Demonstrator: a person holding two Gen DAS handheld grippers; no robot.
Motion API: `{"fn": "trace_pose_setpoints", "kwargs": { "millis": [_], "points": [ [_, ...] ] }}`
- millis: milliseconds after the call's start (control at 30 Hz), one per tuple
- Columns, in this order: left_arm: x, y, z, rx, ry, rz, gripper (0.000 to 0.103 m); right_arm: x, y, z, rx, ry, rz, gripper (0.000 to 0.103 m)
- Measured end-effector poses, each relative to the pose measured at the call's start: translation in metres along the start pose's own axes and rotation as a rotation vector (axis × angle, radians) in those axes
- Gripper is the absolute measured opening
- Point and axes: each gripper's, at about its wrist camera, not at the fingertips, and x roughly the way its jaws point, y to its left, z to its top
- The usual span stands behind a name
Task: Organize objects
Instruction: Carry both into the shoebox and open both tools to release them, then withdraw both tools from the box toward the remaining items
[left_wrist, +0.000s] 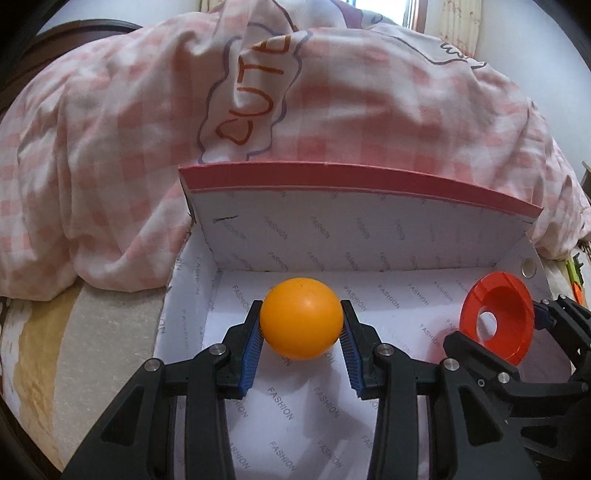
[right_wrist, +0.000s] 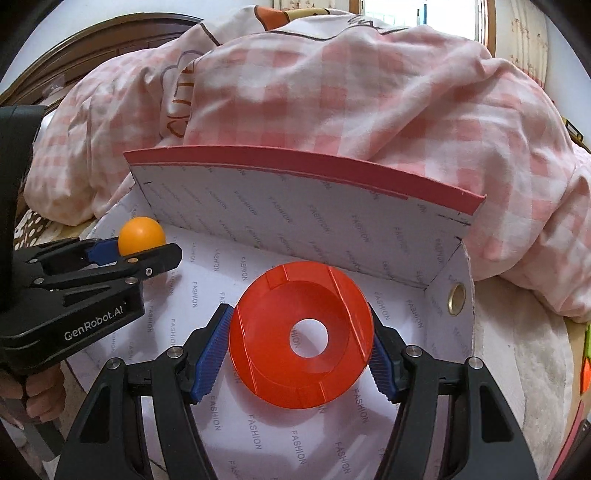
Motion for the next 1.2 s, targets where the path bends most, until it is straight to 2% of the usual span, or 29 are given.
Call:
{"fn": "trace_pose_setpoints", "kwargs": {
  "millis": [300,433,533,633,767,967,1200],
  "points": [
    [0.005,-0.008,-0.002,0.019,0.036,0.018,0.039,0.01,0.001,0.0,-0.016,0.048,-0.028,0.068],
    [0.01,-0.015,-0.006,0.045,0.082,-0.004,0.045,0.012,0.013,-0.006,-0.064,0.07,-0.068,0.075],
    [0.004,-0.019,-0.009,0.067,0.057,0.011,0.052,0.004,0.02,-0.009,-0.084,0.049,-0.051,0.085],
    [-0.005,-0.021,-0.01,0.065,0.04,0.028,0.055,-0.005,0.024,-0.011,-0.095,0.027,-0.051,0.086],
    [-0.019,-0.022,-0.013,0.063,0.02,0.012,0.056,-0.02,0.023,-0.013,-0.089,-0.005,-0.061,0.086],
    [-0.044,-0.029,-0.02,0.084,-0.019,0.003,0.058,-0.049,0.015,-0.017,-0.024,-0.068,-0.013,0.086],
    [-0.073,-0.039,-0.041,0.085,-0.032,-0.02,0.058,-0.07,0.011,-0.028,0.016,-0.097,0.037,0.086]
  ]
}}
